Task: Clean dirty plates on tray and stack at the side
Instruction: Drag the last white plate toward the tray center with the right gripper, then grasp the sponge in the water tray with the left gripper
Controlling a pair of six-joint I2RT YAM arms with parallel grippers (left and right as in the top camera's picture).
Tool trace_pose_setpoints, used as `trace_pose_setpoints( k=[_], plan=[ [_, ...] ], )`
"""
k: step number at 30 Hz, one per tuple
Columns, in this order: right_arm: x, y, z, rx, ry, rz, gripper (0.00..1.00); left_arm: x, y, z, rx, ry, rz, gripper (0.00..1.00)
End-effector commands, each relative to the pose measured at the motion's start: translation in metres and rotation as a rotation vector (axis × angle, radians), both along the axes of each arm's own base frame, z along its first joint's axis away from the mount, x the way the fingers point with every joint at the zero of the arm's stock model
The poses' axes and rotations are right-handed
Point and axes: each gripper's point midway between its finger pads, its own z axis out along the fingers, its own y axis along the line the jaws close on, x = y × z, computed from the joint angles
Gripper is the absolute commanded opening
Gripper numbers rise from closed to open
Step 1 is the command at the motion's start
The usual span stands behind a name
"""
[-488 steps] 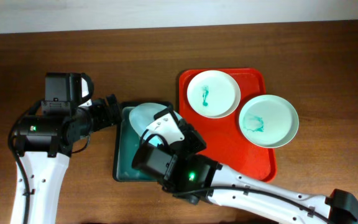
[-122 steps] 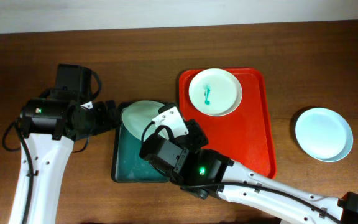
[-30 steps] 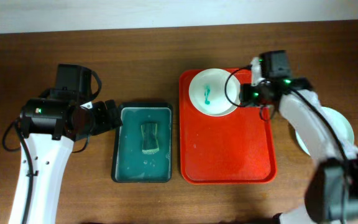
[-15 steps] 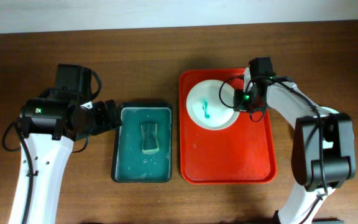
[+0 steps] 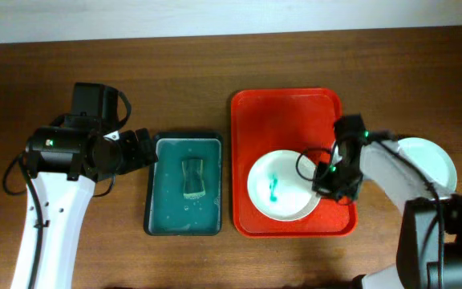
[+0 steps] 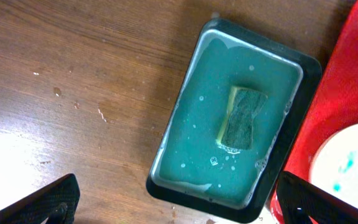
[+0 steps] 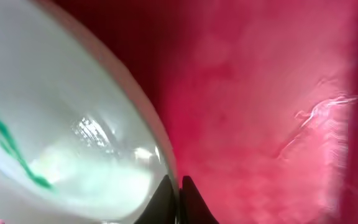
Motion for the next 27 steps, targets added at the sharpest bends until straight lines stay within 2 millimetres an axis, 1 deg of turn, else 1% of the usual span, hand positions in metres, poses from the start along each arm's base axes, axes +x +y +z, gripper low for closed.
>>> trace_pose_setpoints(
  k=[1, 2, 3, 4, 6, 7, 9, 10, 11, 12, 13, 14, 15, 17, 19, 20, 21, 22, 23, 25, 26, 27],
  plan=[
    [-0.01, 0.014, -0.005, 0.085, 0.007, -0.16, 0.04, 0.001, 0.003, 0.007, 0.009, -0.024, 0.004, 0.99],
    [-0.009, 0.013, -0.004, 0.086, -0.007, -0.162, 0.08, 0.001, 0.003, 0.007, 0.009, -0.026, 0.004, 0.99],
    [-0.004, 0.01, 0.001, 0.075, -0.036, -0.165, 0.25, 0.006, 0.002, 0.009, 0.006, -0.046, 0.004, 0.99],
    [0.0, 0.006, 0.01, 0.064, -0.074, -0.168, 0.32, 0.009, 0.002, 0.01, 0.005, -0.058, 0.004, 0.99],
    [0.009, -0.001, 0.028, 0.039, -0.152, -0.15, 0.34, 0.005, 0.0, 0.009, -0.004, -0.042, 0.001, 1.0],
    [0.018, -0.004, 0.048, 0.03, -0.246, -0.097, 0.35, 0.002, -0.007, 0.007, -0.043, -0.026, -0.014, 0.99],
    [0.028, -0.004, 0.082, 0.019, -0.405, 0.053, 0.35, 0.002, -0.01, 0.003, -0.048, -0.018, -0.033, 1.0],
    [0.031, -0.004, 0.098, 0.008, -0.474, 0.126, 0.34, 0.002, -0.013, -0.002, -0.041, -0.012, -0.062, 1.0],
    [0.03, -0.004, 0.116, -0.006, -0.544, 0.192, 0.35, 0.002, -0.018, -0.011, -0.032, 0.006, -0.102, 1.0],
    [0.029, -0.004, 0.123, -0.01, -0.57, 0.21, 0.34, 0.002, -0.023, -0.019, -0.027, 0.018, -0.132, 0.95],
    [0.027, -0.004, 0.129, -0.013, -0.591, 0.217, 0.34, 0.002, -0.031, -0.03, -0.024, 0.033, -0.194, 0.84],
    [0.024, -0.004, 0.133, -0.015, -0.603, 0.219, 0.35, 0.003, -0.039, -0.041, -0.025, 0.043, -0.25, 0.75],
    [0.02, -0.004, 0.137, -0.015, -0.606, 0.219, 0.34, 0.003, -0.05, -0.061, -0.024, 0.062, -0.301, 0.72],
    [0.016, -0.004, 0.135, -0.013, -0.592, 0.219, 0.34, 0.001, -0.064, -0.098, -0.021, 0.104, -0.345, 0.72],
    [0.013, -0.004, 0.131, -0.011, -0.565, 0.219, 0.34, -0.007, -0.078, -0.133, -0.049, 0.169, -0.343, 0.72],
    [0.012, -0.004, 0.129, -0.01, -0.553, 0.219, 0.34, -0.01, -0.085, -0.149, -0.067, 0.203, -0.342, 0.68],
    [0.011, -0.004, 0.127, -0.01, -0.543, 0.219, 0.35, -0.012, -0.09, -0.16, -0.076, 0.225, -0.338, 0.64],
    [0.012, -0.004, 0.124, -0.008, -0.533, 0.219, 0.35, -0.013, -0.098, -0.175, -0.086, 0.252, -0.349, 0.6],
    [0.012, -0.004, 0.123, -0.008, -0.528, 0.219, 0.34, -0.012, -0.103, -0.185, -0.089, 0.266, -0.355, 0.57],
    [0.012, -0.004, 0.12, -0.007, -0.515, 0.219, 0.35, -0.01, -0.113, -0.206, -0.09, 0.296, -0.368, 0.56],
    [0.012, -0.004, 0.118, -0.006, -0.508, 0.218, 0.34, -0.01, -0.117, -0.216, -0.085, 0.312, -0.378, 0.52],
    [0.011, -0.004, 0.117, -0.005, -0.5, 0.218, 0.35, -0.012, -0.119, -0.226, -0.078, 0.337, -0.383, 0.46]
  ],
)
